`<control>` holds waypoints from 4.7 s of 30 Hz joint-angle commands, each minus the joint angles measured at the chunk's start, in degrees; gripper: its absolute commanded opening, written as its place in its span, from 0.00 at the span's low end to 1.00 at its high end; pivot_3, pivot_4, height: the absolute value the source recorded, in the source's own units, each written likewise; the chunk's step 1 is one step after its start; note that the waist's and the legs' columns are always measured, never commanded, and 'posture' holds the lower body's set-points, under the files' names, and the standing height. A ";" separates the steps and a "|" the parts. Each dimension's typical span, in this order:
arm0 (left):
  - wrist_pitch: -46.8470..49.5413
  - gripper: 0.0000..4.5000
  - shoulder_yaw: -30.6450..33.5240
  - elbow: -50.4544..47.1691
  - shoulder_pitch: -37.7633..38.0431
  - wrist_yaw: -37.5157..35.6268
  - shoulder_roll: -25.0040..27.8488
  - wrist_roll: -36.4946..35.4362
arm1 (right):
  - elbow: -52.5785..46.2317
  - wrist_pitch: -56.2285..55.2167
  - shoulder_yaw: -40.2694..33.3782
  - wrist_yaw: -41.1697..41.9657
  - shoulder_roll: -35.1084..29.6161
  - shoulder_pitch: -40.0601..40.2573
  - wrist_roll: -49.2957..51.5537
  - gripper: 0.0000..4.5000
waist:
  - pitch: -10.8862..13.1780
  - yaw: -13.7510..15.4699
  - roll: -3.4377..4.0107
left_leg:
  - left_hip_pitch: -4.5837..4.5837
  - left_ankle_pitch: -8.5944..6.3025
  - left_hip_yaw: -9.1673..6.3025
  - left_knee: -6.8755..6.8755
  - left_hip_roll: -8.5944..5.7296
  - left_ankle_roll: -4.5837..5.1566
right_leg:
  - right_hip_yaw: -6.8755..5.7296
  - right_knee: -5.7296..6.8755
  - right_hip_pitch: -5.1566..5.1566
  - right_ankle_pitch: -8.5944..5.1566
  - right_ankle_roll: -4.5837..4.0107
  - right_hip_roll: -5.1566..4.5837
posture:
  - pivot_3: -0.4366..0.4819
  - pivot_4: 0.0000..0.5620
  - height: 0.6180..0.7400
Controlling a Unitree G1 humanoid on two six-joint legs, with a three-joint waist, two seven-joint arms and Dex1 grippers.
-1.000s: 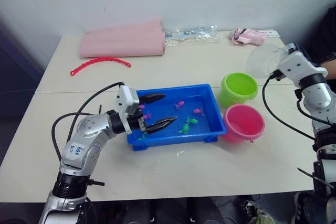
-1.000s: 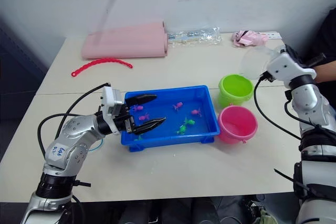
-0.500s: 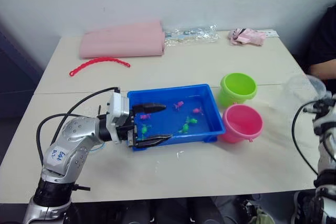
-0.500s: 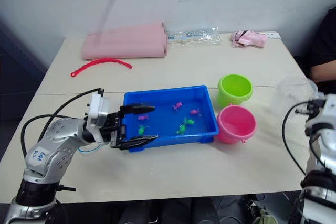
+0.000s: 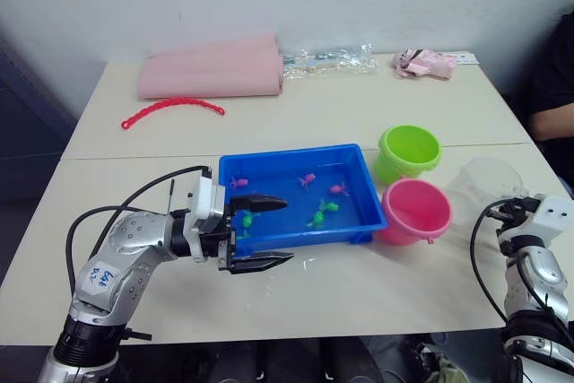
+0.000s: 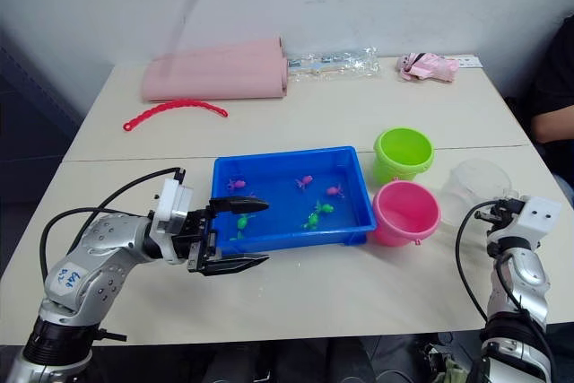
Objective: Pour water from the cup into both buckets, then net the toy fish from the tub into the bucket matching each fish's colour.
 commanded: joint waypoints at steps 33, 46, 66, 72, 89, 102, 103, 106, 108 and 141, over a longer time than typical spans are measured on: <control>-5.05 1.00 28.54 7.31 17.61 14.00 -0.13 -2.66 | -65.18 23.69 -4.06 21.21 -17.72 28.44 19.40 0.99 | -0.05 0.28 -0.30 | 0.11 -0.48 -0.01 -0.44 0.16 0.35 | -0.05 -0.27 -0.04 -0.02 -0.10 -0.26 | 0.48 0.27 1.00; -6.36 1.00 46.33 10.24 40.03 27.86 -9.37 0.13 | -62.84 15.69 12.29 32.13 -14.04 19.56 12.34 0.99 | 0.19 0.73 -0.80 | -0.03 -0.46 -1.04 -0.52 -0.33 0.55 | -1.52 -1.02 0.80 0.00 0.02 -0.98 | 0.48 0.27 1.00; 30.81 1.00 23.37 9.24 5.26 52.81 0.56 6.16 | -67.35 6.92 14.67 45.11 -12.16 26.31 14.06 0.99 | 0.20 2.57 -0.89 | 0.04 -0.25 -1.02 -0.61 -0.21 0.01 | -1.59 -1.03 0.82 0.04 -0.13 -0.79 | 0.48 0.27 1.00; 34.28 1.00 12.89 22.50 -6.82 50.16 1.20 11.38 | -67.35 6.46 14.68 42.86 -12.01 23.90 12.20 0.99 | 0.22 2.69 -0.98 | 0.02 -0.20 -0.54 -0.61 -0.18 -0.01 | -1.55 -0.48 0.41 0.05 -0.09 -0.32 | 0.48 0.27 1.00; 34.43 0.00 9.31 34.14 -8.05 42.91 -0.64 16.31 | -67.91 8.00 12.30 41.85 -13.57 24.51 12.43 1.00 | 0.14 2.92 -0.99 | 0.21 -0.05 -0.11 -0.60 -0.09 -0.12 | -0.97 -0.17 0.05 0.04 -0.11 -0.64 | 0.48 0.27 1.00; 6.51 0.00 20.58 22.19 -2.90 10.81 9.63 6.55 | -71.26 18.90 15.57 39.87 -16.43 16.30 18.50 1.00 | 0.32 2.25 -1.31 | -0.03 -0.03 -0.11 -0.61 -0.04 -0.14 | -1.04 -0.16 -0.21 0.04 -0.15 -0.71 | 0.48 0.27 1.00; 5.65 0.00 20.38 19.73 -2.41 4.03 11.93 3.94 | -71.78 20.58 16.94 39.94 -16.88 14.35 19.11 1.00 | 0.32 2.17 -1.30 | -0.02 -0.04 -0.11 -0.63 -0.06 -0.14 | -1.04 -0.18 -0.20 0.03 -0.16 -0.74 | 0.48 0.27 1.00; -0.80 0.00 14.02 17.88 -4.77 -8.54 19.15 6.70 | -72.28 26.54 22.57 40.17 -17.84 7.54 19.86 1.00 | 0.32 1.52 -1.30 | -0.03 -0.05 -0.08 -0.73 -0.13 -0.12 | -1.03 -0.30 -0.18 0.03 -0.16 -0.84 | 0.48 0.27 1.00; -1.85 0.00 8.90 17.27 -8.76 -13.11 21.56 8.19 | -71.89 30.24 25.99 39.83 -17.81 3.17 20.20 1.00 | 0.32 1.56 -1.29 | -0.01 -0.04 -0.10 -0.72 -0.16 -0.08 | -1.07 -0.31 -0.15 0.03 -0.16 -0.85 | 0.48 0.27 1.00; -0.70 0.00 -12.49 12.11 -27.76 -18.59 10.26 15.42 | -63.47 42.75 41.80 42.19 -9.76 -14.15 13.10 0.79 | 0.33 1.44 -1.29 | -1.12 -0.07 -0.10 0.54 0.04 0.24 | -0.91 0.65 -1.00 0.07 -0.09 -0.09 | 0.48 0.27 1.00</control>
